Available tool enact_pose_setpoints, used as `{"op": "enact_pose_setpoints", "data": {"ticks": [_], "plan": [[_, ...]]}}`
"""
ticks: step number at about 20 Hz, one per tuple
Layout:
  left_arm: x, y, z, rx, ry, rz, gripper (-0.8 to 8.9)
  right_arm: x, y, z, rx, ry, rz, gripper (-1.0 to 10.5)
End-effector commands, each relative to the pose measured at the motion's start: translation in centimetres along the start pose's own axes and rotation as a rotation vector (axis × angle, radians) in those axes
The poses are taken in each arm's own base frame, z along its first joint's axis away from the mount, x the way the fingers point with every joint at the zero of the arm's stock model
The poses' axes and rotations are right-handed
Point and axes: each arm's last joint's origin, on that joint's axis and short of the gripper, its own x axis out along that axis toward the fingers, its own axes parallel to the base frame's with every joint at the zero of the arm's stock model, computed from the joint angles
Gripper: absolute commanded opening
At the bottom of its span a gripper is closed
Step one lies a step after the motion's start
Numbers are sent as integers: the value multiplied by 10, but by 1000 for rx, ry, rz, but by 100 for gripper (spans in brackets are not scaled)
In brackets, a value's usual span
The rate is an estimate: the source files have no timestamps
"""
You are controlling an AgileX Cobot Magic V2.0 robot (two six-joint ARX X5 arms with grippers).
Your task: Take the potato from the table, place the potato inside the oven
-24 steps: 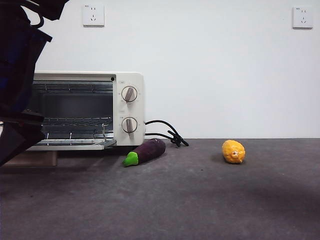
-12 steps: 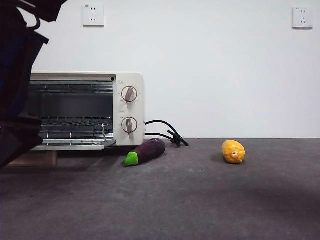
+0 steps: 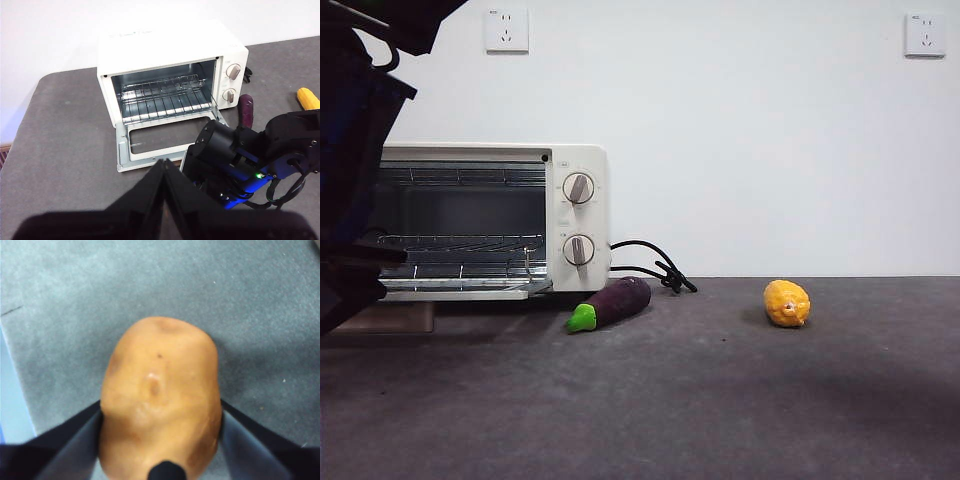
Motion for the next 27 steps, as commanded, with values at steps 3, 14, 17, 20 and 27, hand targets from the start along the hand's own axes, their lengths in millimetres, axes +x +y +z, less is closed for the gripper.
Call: {"op": "enact_pose_setpoints", "data": {"ticks": [3,14,17,20,27], "plan": [[-1,0,-1,14,-7,-5,-5,1,2,0,38,2,27,-11],[0,0,-1,15,-7,-8,-5,-64,2,36,73,-61,-8,4],[0,1,-1,16,-6,-8,-5,-80,-1,47,64,-124,-65,4],[1,1,0,17,-3,-8,-5,-91,-7,54,64,-174,-159,4],[1,1,0,17,-1,-4,-5,-99,-39,56,82,-206,-379,4]]}}
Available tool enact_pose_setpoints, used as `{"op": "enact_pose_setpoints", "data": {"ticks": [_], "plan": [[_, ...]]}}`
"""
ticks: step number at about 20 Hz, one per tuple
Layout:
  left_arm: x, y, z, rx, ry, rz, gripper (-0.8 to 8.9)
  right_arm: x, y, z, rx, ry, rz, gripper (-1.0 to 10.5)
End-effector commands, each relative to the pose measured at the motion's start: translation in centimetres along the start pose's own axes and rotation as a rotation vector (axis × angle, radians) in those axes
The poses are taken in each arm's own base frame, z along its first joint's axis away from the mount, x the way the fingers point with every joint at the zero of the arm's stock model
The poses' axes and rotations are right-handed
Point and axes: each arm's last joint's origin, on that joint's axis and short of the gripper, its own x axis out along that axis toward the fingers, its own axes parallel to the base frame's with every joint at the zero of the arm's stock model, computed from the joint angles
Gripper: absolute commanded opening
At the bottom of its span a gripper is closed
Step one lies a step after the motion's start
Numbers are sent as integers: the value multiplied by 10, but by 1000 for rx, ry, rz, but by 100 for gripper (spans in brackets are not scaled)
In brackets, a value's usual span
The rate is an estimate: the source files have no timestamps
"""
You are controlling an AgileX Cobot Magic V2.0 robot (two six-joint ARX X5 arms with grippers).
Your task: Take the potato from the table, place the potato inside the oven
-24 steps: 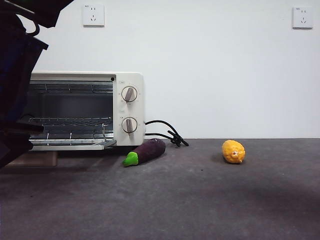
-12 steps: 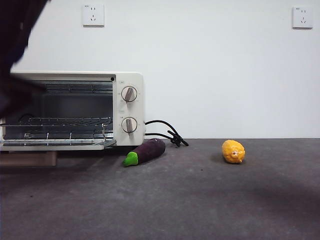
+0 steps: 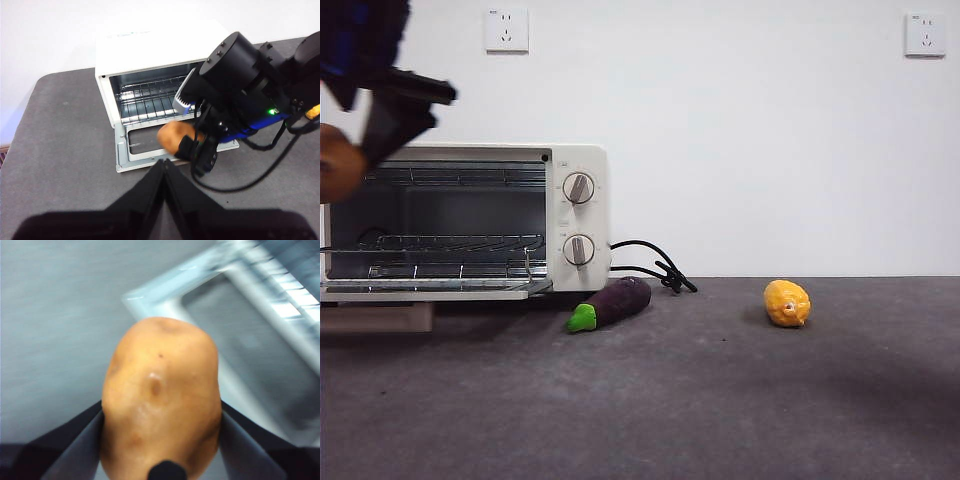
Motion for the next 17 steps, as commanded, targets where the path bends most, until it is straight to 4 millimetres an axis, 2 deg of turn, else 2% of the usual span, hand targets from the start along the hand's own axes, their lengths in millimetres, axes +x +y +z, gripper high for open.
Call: {"op": "enact_pose_setpoints", "data": {"ticks": [1,8,11,17], "plan": [[1,0,0,14,0,0,-5,4,-20,0,11,-4,-73,4],[8,0,-3,15,27,-2,-5,9,-70,6,105,-85,-125,3],[14,-1,-6,16,51,-3,-5,11,-88,4,129,-82,-59,3],[17,-1,-7,15,63,-4,-5,11,-110,4,157,-109,-55,2]]}}
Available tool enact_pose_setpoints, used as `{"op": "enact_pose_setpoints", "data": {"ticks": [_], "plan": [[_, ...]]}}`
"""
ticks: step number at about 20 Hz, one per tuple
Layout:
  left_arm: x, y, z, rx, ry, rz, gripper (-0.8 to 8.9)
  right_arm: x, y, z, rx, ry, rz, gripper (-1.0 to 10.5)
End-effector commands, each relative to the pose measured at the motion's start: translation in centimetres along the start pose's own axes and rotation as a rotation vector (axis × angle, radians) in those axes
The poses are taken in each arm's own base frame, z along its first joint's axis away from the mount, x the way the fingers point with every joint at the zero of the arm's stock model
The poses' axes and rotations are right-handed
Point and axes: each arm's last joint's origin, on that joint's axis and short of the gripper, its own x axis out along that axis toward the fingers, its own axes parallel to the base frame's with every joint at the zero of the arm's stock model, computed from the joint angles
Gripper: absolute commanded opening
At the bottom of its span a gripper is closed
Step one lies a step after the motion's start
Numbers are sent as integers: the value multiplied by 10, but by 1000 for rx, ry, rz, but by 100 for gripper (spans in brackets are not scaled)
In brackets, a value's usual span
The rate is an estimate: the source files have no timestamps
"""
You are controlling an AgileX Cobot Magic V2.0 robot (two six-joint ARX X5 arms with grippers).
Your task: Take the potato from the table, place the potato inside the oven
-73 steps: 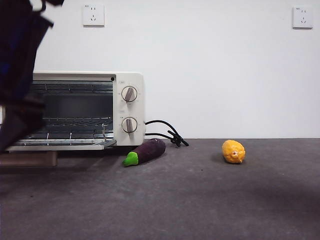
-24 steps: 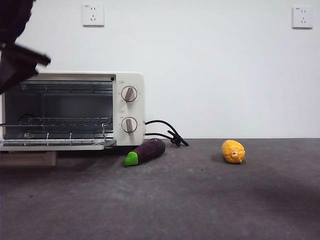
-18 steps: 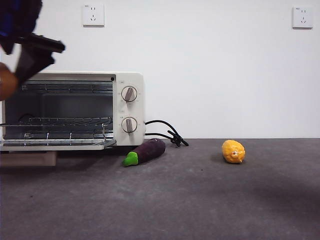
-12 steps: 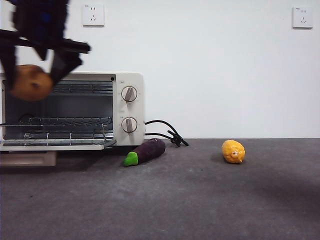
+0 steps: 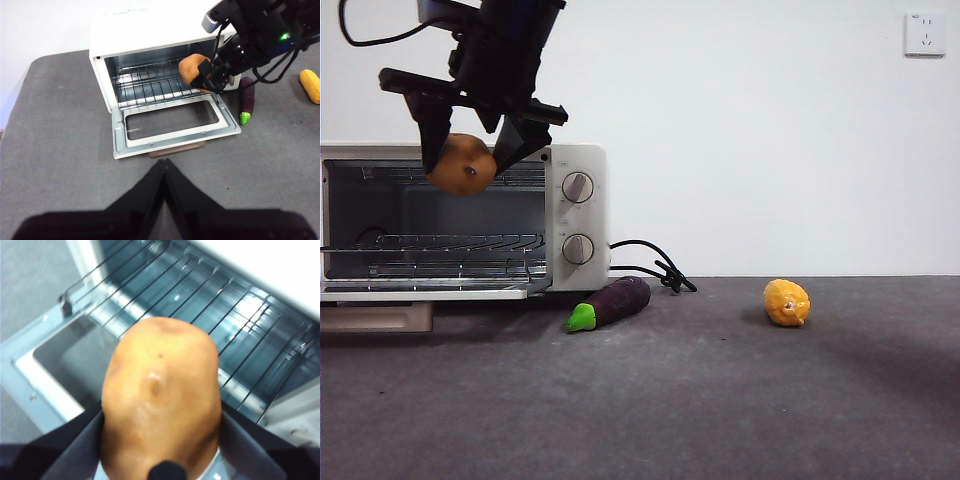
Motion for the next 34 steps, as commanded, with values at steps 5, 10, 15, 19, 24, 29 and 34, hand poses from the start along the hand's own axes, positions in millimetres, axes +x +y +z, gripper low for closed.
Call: {"op": "enact_pose_setpoints", "data": {"ticks": [5,10,15,19,24,29,34], "plan": [[5,0,3,10,11,-3,-5,7,-12,-2,18,-5,19,1],[13,0,9,-4,22,-7,-5,16,-15,-3,27,-29,14,-2],[25,-1,16,-14,64,-11,-5,29,-15,-8,27,-33,12,-3],[32,-1,19,-12,93,-13,-5,40,-14,-12,29,-39,-5,-3],[39,-1,23,-11,116,-13,-5,56,-17,-18,53,-54,-21,-3],[48,-1,27,-9,145,-14,-5,73,-23,-25,95,-80,-44,-3],[57,-2,31,-7,178,-15,-5,86,-25,-30,113,-102,-64,-3]]}}
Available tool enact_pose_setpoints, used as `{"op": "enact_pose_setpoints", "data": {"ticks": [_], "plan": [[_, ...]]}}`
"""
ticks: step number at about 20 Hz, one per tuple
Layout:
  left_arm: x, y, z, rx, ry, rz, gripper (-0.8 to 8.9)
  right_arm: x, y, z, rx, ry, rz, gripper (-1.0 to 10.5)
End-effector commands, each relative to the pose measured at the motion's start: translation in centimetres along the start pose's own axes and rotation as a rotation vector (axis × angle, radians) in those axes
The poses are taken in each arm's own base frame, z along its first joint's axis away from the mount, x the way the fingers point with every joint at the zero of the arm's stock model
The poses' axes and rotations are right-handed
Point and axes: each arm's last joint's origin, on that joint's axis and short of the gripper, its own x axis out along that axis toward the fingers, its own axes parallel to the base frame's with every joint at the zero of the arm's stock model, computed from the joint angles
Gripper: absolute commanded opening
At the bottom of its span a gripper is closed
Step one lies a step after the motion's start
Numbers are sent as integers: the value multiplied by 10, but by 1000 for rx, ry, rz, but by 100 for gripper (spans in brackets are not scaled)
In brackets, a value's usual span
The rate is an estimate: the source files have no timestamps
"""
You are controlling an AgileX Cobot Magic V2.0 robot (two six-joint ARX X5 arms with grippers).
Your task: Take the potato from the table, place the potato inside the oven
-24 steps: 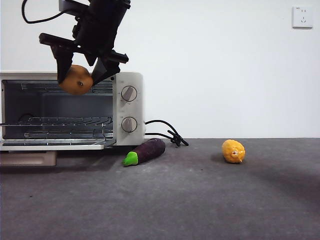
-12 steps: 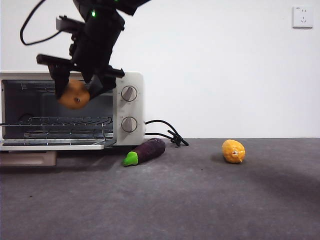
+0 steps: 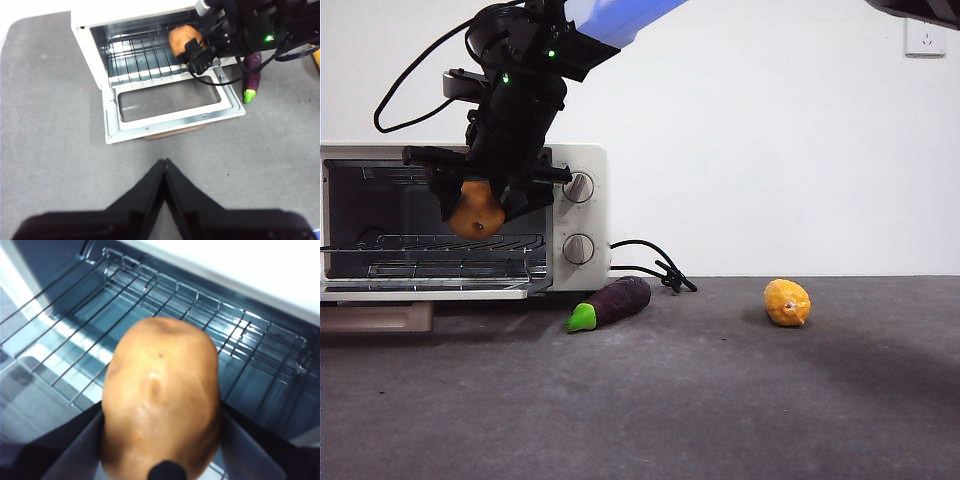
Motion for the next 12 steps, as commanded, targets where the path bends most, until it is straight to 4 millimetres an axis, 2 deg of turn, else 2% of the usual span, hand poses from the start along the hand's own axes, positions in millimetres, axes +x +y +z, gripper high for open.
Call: {"op": "enact_pose_setpoints", "data": {"ticks": [1,6,9,12], "plan": [[4,0,2,-4,3,-4,-5,17,2,-16,15,25,-4,-3],[6,0,4,-3,11,-4,-5,20,1,-16,21,5,-19,17],[6,0,4,-3,11,-4,-5,20,2,-15,30,-4,-17,216],[6,0,4,-3,11,-4,-5,20,2,-15,32,-4,-17,357]]}}
